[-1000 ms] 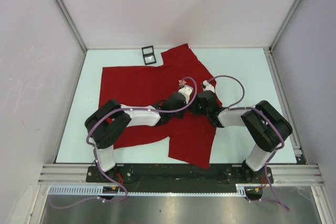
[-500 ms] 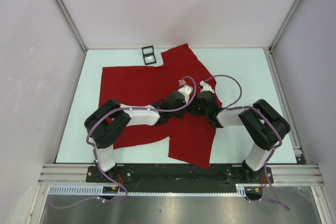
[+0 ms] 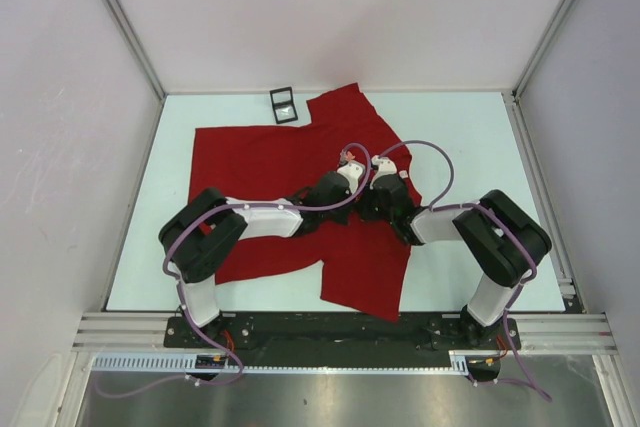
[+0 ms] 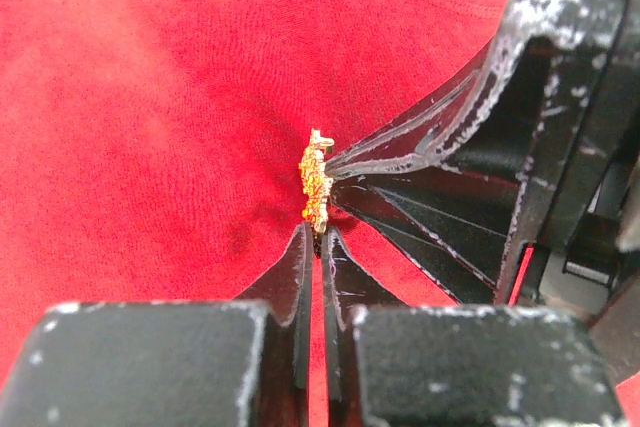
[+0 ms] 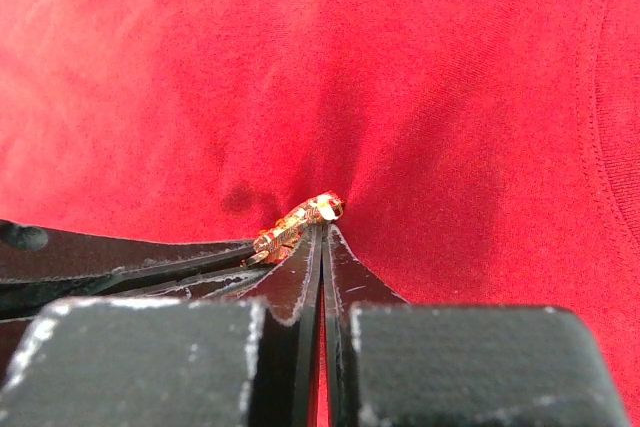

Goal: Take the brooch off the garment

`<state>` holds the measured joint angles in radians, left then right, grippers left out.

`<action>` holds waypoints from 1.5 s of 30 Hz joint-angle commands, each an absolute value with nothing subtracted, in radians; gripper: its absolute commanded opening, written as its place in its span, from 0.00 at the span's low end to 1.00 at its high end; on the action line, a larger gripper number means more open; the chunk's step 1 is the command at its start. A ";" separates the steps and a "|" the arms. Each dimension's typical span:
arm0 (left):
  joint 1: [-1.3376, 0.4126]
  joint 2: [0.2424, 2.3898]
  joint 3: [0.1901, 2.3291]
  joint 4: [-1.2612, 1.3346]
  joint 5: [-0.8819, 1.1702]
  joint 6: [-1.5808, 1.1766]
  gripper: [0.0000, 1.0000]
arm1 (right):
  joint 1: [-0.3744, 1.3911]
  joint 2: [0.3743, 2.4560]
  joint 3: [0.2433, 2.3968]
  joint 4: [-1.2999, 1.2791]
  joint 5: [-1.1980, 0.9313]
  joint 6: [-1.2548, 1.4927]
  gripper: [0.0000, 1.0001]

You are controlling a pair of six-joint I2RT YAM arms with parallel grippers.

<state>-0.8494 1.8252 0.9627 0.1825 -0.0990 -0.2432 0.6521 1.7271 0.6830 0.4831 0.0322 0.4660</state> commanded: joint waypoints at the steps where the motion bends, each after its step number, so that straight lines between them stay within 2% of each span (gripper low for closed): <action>1: -0.861 1.799 0.966 0.224 -0.009 -0.253 0.00 | 0.709 1.700 0.729 0.607 -0.046 0.480 0.00; 11: -0.856 1.801 0.968 0.213 -0.051 -0.273 0.00 | 0.701 1.626 0.703 0.456 0.196 0.618 0.00; 19: -0.856 1.793 0.966 0.215 -0.046 -0.273 0.00 | 0.670 1.563 0.658 0.400 0.264 0.701 0.04; 21: -0.856 1.787 0.957 0.224 -0.040 -0.272 0.06 | 0.660 1.546 0.646 0.400 0.259 0.718 0.05; 22: -0.856 1.781 0.953 0.227 -0.038 -0.272 0.12 | 0.649 1.542 0.641 0.402 0.253 0.721 0.05; 24: -0.856 1.775 0.948 0.233 -0.028 -0.268 0.19 | 0.644 1.523 0.629 0.405 0.244 0.724 0.06; 25: -0.856 1.773 0.946 0.235 -0.022 -0.264 0.28 | 0.640 1.519 0.626 0.403 0.238 0.726 0.06; 34: -0.856 1.738 0.916 0.297 0.027 -0.245 0.50 | 0.577 1.512 0.594 0.431 0.147 0.765 0.09; 37: -0.856 1.752 0.925 0.307 0.044 -0.250 0.49 | 0.552 1.511 0.575 0.468 0.094 0.779 0.14; 40: -0.848 1.737 0.896 0.331 0.031 -0.258 0.49 | 0.528 1.512 0.557 0.505 0.028 0.788 0.29; 41: -0.835 1.726 0.881 0.348 0.038 -0.264 0.49 | 0.522 1.519 0.557 0.511 0.012 0.792 0.37; 43: -0.807 1.695 0.839 0.397 0.066 -0.296 0.48 | 0.499 1.545 0.557 0.532 -0.046 0.804 0.45; 44: -0.795 1.687 0.828 0.409 0.072 -0.310 0.47 | 0.492 1.557 0.557 0.543 -0.064 0.807 0.46; 45: -0.779 1.683 0.816 0.423 0.080 -0.351 0.39 | 0.486 1.566 0.557 0.554 -0.098 0.818 0.46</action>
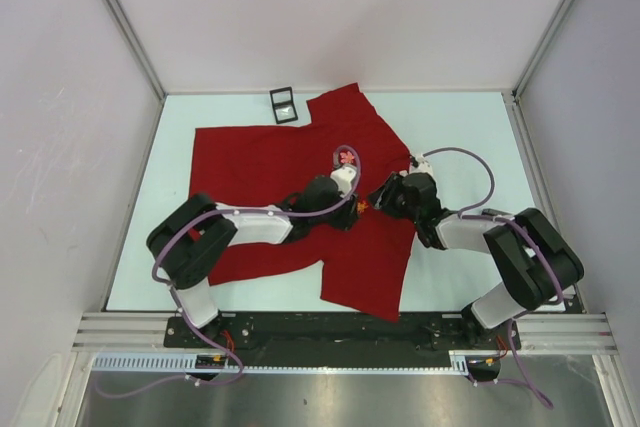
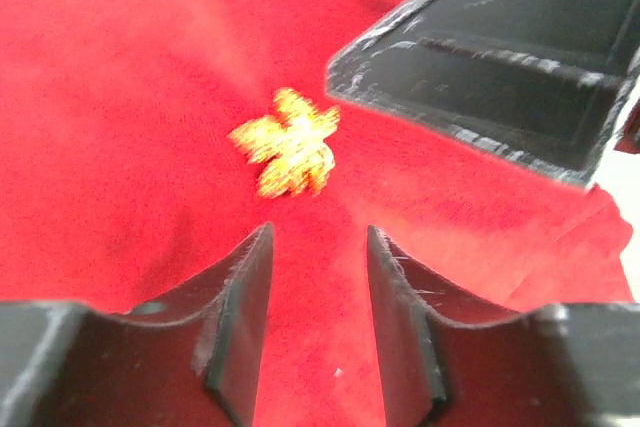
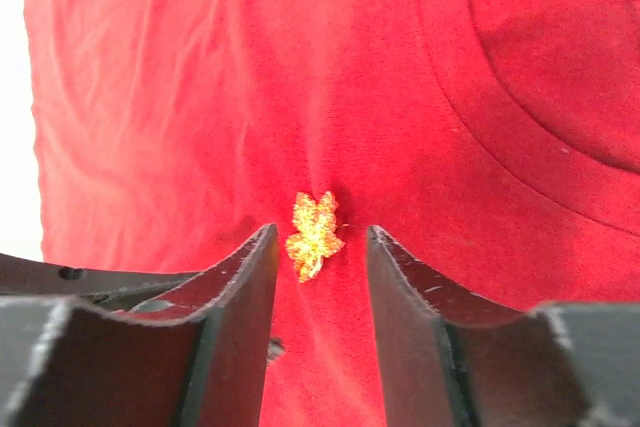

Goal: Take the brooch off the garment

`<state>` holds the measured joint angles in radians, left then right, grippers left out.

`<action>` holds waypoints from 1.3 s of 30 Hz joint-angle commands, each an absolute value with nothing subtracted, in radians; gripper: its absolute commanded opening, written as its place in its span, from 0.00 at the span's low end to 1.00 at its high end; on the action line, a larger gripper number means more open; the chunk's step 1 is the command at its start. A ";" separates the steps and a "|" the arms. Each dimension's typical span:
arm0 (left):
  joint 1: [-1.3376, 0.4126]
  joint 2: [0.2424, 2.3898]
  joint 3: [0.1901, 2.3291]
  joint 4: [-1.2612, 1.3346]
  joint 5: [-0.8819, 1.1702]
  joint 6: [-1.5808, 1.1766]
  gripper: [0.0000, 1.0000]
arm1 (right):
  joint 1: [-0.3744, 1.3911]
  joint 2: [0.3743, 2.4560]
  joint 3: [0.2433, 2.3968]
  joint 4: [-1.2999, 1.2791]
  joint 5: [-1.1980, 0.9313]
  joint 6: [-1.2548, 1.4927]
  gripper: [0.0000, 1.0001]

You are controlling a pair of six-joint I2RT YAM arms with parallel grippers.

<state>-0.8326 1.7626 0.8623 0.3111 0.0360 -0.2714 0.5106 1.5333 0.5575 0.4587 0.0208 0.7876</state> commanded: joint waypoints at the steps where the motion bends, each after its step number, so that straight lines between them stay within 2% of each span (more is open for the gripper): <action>1: -0.749 1.680 0.789 0.454 0.089 -0.377 0.34 | 0.479 1.577 0.557 0.572 -0.110 0.824 0.46; 3: -0.718 1.684 0.747 0.517 0.155 -0.452 0.27 | 0.474 1.603 0.557 0.592 -0.138 0.827 0.46; 7: -0.672 1.715 0.660 0.696 0.236 -0.532 0.25 | 0.472 1.617 0.555 0.606 -0.133 0.833 0.44; 12: -0.670 1.720 0.660 0.699 0.233 -0.532 0.32 | 0.471 1.647 0.561 0.624 -0.144 0.838 0.43; 17: -0.670 1.706 0.626 0.742 0.221 -0.532 0.40 | 0.469 1.663 0.574 0.615 -0.143 0.842 0.35; 26: -0.670 1.720 0.632 0.750 0.227 -0.529 0.42 | 0.474 1.674 0.583 0.607 -0.140 0.839 0.33; 30: -0.672 1.721 0.630 0.750 0.225 -0.528 0.41 | 0.474 1.675 0.584 0.607 -0.143 0.841 0.25; 35: -0.672 1.723 0.630 0.755 0.224 -0.525 0.42 | 0.474 1.704 0.583 0.636 -0.172 0.864 0.19; 39: -0.673 1.721 0.630 0.756 0.225 -0.523 0.41 | 0.479 1.720 0.584 0.661 -0.193 0.879 0.10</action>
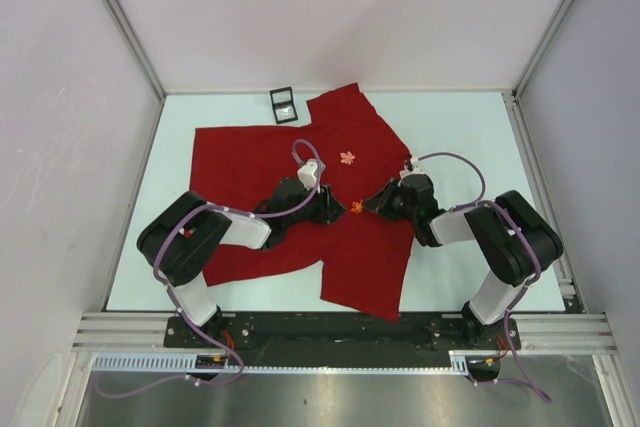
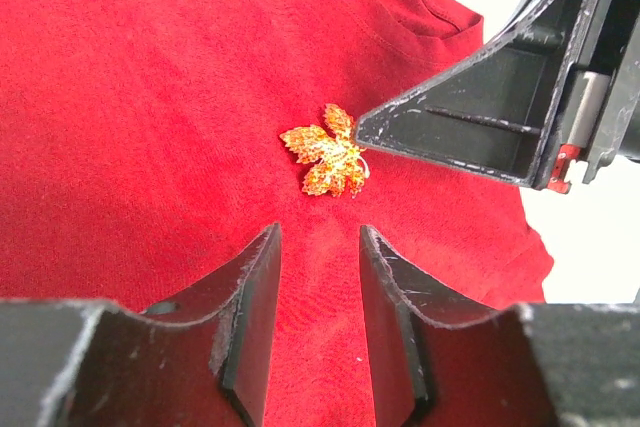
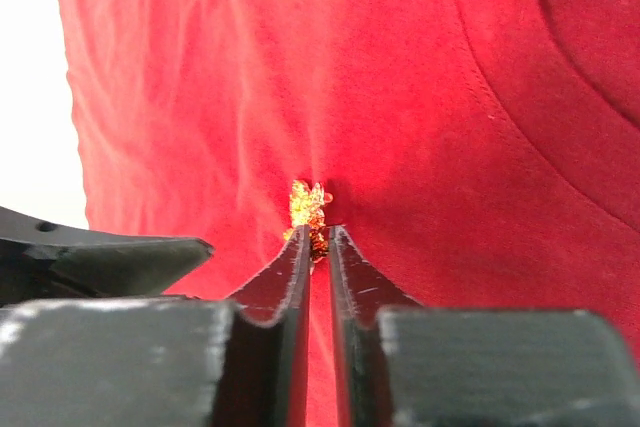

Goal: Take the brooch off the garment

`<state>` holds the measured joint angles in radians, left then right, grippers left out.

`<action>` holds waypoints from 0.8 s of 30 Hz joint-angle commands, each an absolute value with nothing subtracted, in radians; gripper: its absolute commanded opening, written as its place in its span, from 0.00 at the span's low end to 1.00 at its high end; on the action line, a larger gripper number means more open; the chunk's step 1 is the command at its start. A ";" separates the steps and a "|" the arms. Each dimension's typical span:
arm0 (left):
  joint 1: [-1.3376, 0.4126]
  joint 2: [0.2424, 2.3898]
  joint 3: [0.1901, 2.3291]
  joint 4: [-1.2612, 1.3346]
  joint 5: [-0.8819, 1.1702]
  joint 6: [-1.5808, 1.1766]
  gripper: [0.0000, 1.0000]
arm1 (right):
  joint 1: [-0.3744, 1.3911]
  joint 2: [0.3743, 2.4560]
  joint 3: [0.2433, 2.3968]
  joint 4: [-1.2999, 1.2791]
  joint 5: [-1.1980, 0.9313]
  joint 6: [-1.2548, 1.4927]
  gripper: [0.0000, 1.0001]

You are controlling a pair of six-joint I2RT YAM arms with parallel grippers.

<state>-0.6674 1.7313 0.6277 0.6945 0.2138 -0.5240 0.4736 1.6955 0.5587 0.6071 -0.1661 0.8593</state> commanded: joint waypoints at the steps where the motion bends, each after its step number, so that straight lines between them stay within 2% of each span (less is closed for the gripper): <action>1: -0.673 1.723 0.630 0.756 0.227 -0.522 0.42 | 0.476 1.723 0.584 0.666 -0.199 0.887 0.07; 5: -0.675 1.726 0.630 0.762 0.230 -0.519 0.42 | 0.474 1.744 0.574 0.718 -0.233 0.922 0.00; 14: -0.684 1.724 0.629 0.764 0.222 -0.508 0.42 | 0.440 1.833 0.512 0.968 -0.350 1.071 0.00; 24: -0.698 1.720 0.638 0.746 0.202 -0.494 0.42 | 0.417 1.916 0.479 1.110 -0.423 1.216 0.00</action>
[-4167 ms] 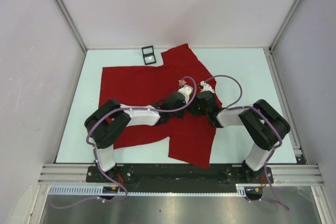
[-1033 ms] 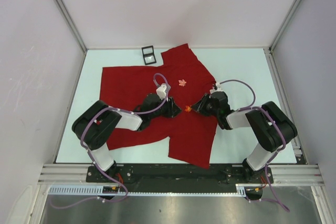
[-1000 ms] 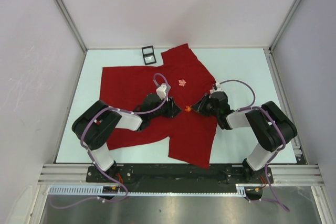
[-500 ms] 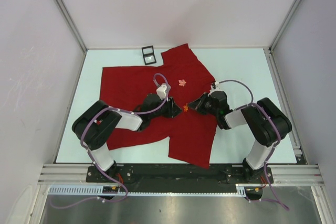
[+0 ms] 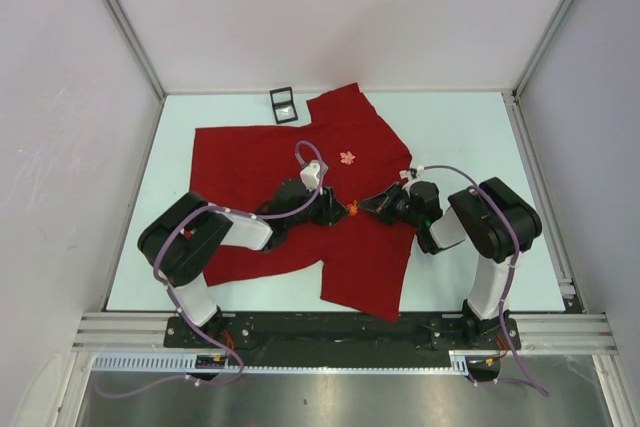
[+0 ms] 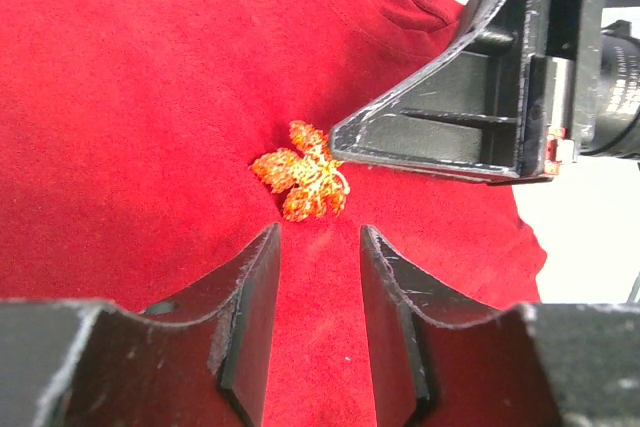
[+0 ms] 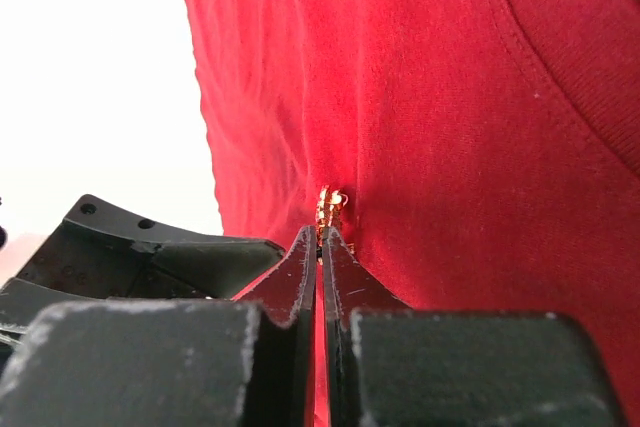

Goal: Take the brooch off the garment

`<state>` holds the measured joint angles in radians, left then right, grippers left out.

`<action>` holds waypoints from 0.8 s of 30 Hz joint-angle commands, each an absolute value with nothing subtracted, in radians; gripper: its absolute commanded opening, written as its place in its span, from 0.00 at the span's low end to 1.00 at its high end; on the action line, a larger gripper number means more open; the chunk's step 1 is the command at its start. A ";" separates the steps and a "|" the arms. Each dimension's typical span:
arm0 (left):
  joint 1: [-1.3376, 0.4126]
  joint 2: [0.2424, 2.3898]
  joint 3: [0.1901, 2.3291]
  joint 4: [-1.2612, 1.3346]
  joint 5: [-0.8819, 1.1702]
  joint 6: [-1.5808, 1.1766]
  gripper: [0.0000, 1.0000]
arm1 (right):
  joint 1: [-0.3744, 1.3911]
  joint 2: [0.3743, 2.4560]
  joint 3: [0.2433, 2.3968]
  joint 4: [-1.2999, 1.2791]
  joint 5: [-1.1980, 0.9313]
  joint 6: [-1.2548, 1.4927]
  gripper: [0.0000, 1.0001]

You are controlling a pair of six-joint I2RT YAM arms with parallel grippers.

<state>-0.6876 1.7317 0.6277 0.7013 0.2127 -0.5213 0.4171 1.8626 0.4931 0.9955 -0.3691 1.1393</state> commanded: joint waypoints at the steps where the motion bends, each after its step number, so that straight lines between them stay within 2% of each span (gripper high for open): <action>1: -0.698 1.718 0.637 0.744 0.201 -0.494 0.43 | 0.416 1.931 0.476 1.136 -0.432 1.230 0.00; 8: -0.701 1.706 0.635 0.738 0.206 -0.491 0.45 | 0.413 2.008 0.459 1.319 -0.468 1.328 0.00; 14: -0.701 1.669 0.624 0.726 0.210 -0.500 0.46 | 0.423 2.019 0.457 1.361 -0.471 1.353 0.00; 24: -0.695 1.520 0.555 0.673 0.210 -0.581 0.53 | 0.434 2.017 0.465 1.397 -0.485 1.355 0.00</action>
<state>-0.6956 1.6100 0.5922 0.6647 0.2123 -0.5335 0.4244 2.0190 0.4603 1.2922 -0.4709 1.3556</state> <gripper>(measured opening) 0.516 0.017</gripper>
